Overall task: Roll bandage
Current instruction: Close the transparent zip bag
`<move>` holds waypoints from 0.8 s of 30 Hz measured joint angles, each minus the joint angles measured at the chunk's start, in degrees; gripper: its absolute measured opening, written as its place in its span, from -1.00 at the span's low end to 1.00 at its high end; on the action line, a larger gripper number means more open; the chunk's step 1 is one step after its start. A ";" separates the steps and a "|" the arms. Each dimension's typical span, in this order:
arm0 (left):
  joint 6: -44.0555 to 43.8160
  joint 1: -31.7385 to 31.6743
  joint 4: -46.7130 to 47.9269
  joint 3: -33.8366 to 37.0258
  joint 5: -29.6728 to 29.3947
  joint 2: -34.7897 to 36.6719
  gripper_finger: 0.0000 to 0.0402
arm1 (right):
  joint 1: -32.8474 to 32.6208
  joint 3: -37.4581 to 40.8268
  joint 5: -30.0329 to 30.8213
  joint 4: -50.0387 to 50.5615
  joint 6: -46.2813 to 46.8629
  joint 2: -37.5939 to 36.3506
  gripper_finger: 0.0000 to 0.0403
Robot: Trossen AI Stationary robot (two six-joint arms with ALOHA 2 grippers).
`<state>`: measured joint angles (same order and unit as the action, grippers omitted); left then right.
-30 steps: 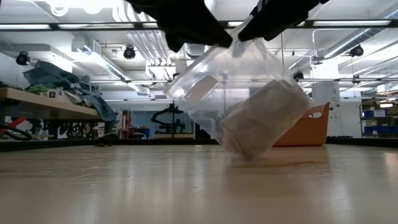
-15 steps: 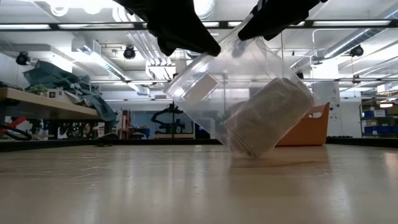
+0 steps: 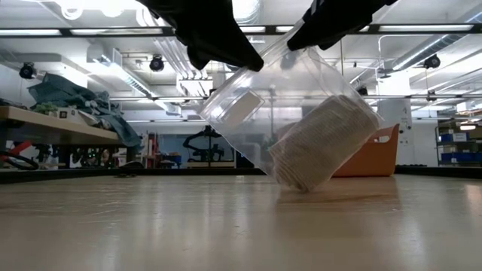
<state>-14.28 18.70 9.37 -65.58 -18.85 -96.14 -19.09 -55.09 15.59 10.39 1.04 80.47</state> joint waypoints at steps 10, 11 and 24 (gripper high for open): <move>-0.71 0.02 -0.81 0.13 0.02 0.00 -0.99 | 0.00 0.00 -0.54 0.07 0.02 -0.10 -1.00; -1.43 0.02 -0.77 0.13 0.02 0.00 -0.98 | 0.00 0.00 -0.54 0.07 0.31 -0.11 -1.00; -6.99 0.95 9.23 0.25 0.92 0.09 -0.98 | -0.02 0.00 0.07 0.18 0.48 -0.76 -1.00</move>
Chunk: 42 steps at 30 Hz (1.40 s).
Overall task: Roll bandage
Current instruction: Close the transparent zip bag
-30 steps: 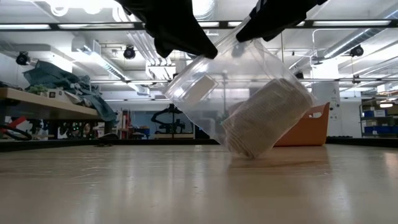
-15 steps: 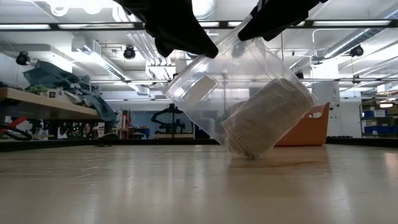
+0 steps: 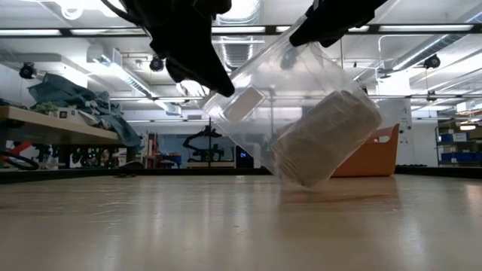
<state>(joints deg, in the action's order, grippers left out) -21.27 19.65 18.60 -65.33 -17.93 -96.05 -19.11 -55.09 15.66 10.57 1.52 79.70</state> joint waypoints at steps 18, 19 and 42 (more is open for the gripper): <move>-7.39 0.82 2.32 -0.03 1.06 0.22 -0.87 | 0.00 0.02 0.00 0.06 0.39 -0.20 -1.00; -7.28 0.82 2.62 -0.03 1.11 0.22 -0.86 | 0.00 0.02 0.00 0.04 0.39 -0.20 -1.00; -11.23 1.16 6.30 -0.08 3.52 0.49 -0.93 | 0.00 0.04 0.00 0.13 0.39 -0.20 -1.00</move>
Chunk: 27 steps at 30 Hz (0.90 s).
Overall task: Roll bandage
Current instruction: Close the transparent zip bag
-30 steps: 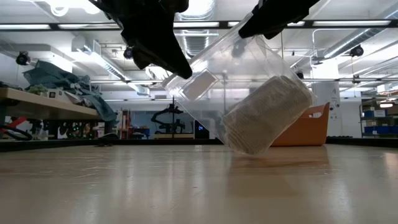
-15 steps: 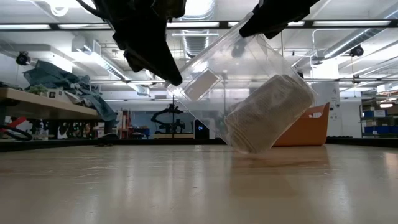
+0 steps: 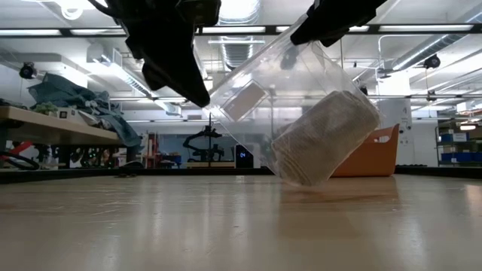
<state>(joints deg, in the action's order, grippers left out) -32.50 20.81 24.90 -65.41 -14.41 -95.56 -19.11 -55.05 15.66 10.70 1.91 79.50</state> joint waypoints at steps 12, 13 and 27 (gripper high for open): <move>-8.75 0.73 2.97 -0.02 9.19 1.06 -0.86 | 0.00 0.00 -0.02 0.60 0.02 -0.02 -1.00; -8.24 0.89 2.51 -0.02 9.16 1.24 -0.87 | 0.00 0.00 -0.02 0.71 0.03 -0.02 -1.00; 18.75 1.61 -18.19 -0.04 -15.08 5.69 -1.00 | 0.00 0.13 -0.04 0.99 0.00 -0.04 -1.00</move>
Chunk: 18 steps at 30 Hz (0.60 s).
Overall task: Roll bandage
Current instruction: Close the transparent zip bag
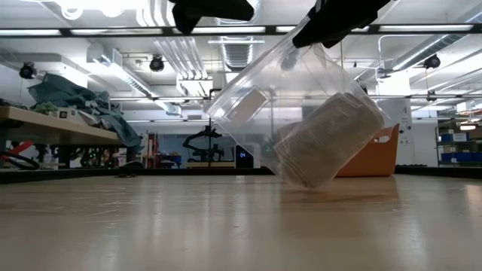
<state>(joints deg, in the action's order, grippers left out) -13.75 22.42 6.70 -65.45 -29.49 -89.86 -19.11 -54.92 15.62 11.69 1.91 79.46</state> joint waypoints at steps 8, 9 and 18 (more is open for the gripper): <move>2.82 -1.58 -5.51 0.00 -1.00 -1.23 -0.77 | 0.02 0.24 0.00 -0.08 -0.13 0.00 -1.00; 3.83 -1.65 -7.42 0.00 0.37 -1.90 -0.72 | 0.02 0.24 0.01 -0.04 -0.13 0.00 -1.00; 8.78 -2.30 -13.80 -0.10 3.51 -6.40 -0.46 | 0.02 0.31 0.04 -0.15 -0.09 0.00 -1.00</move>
<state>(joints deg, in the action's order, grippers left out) -4.97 20.12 -7.09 -65.55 -25.98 -96.27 -19.09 -54.61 15.66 11.54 1.83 79.46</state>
